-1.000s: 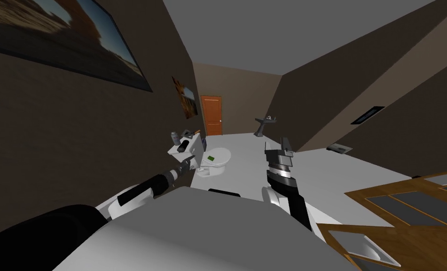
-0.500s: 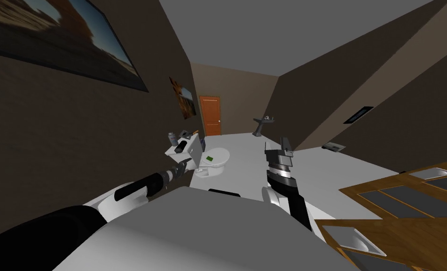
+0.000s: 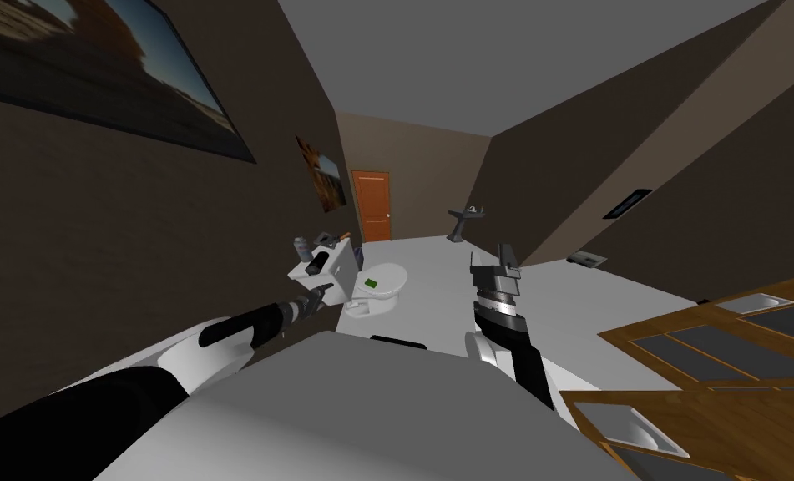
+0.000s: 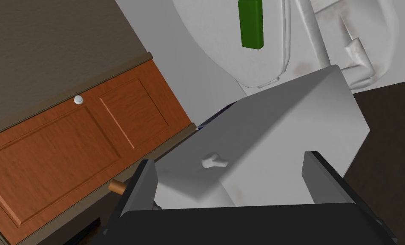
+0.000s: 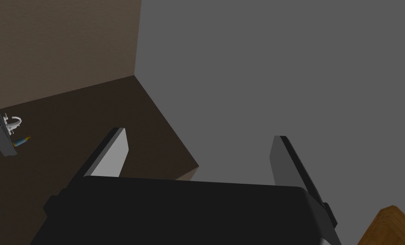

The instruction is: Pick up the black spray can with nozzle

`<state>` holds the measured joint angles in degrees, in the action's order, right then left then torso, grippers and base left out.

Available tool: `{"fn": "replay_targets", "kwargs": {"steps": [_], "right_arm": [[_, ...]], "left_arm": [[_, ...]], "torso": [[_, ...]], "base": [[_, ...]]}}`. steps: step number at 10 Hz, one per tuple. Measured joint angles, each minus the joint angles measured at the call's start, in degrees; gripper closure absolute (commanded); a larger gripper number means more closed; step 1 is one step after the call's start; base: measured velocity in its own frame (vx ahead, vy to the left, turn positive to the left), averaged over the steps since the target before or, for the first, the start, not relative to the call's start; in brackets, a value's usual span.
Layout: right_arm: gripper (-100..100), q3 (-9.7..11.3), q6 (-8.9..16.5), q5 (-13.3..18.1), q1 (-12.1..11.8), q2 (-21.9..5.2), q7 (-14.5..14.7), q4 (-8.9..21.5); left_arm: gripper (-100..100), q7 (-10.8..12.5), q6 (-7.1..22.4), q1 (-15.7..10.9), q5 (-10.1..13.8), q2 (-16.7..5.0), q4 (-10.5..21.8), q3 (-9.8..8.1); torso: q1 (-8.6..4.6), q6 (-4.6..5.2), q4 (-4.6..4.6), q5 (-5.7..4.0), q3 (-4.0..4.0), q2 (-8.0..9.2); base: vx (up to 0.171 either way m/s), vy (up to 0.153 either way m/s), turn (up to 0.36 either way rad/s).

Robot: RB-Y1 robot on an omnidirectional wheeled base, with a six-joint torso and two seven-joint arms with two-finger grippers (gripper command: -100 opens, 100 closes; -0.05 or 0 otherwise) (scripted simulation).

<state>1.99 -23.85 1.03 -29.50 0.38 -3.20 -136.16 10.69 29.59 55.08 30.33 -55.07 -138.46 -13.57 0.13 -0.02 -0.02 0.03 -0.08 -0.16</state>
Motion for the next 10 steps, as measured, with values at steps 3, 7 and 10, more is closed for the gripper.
{"fn": "replay_targets", "kwargs": {"steps": [3,7,10], "right_arm": [[0,0.0,0.0,0.0,0.0,0.0,0.0,0.0],[0,0.0,0.0,0.0,0.0,0.0,0.0,0.0],[0,0.0,0.0,0.0,0.0,0.0,0.0,0.0]], "left_arm": [[-100,0.8,3.6,2.2,1.4,-2.9,-0.5,-4.44],[-100,1.7,9.3,4.7,1.9,-5.8,-2.4,-10.12],[-100,2.3,13.3,5.8,2.0,-8.0,-4.7,-13.46]], "torso": [[0.06,0.0,-0.01,0.02,-0.02,-0.03],[0.22,0.0,-0.03,0.05,-0.08,-0.13],[0.42,0.0,-0.03,0.1,-0.08,-0.12]], "base": [[0.054,0.03,-0.018],[0.079,0.07,-0.013],[0.072,0.119,-0.001]]}}
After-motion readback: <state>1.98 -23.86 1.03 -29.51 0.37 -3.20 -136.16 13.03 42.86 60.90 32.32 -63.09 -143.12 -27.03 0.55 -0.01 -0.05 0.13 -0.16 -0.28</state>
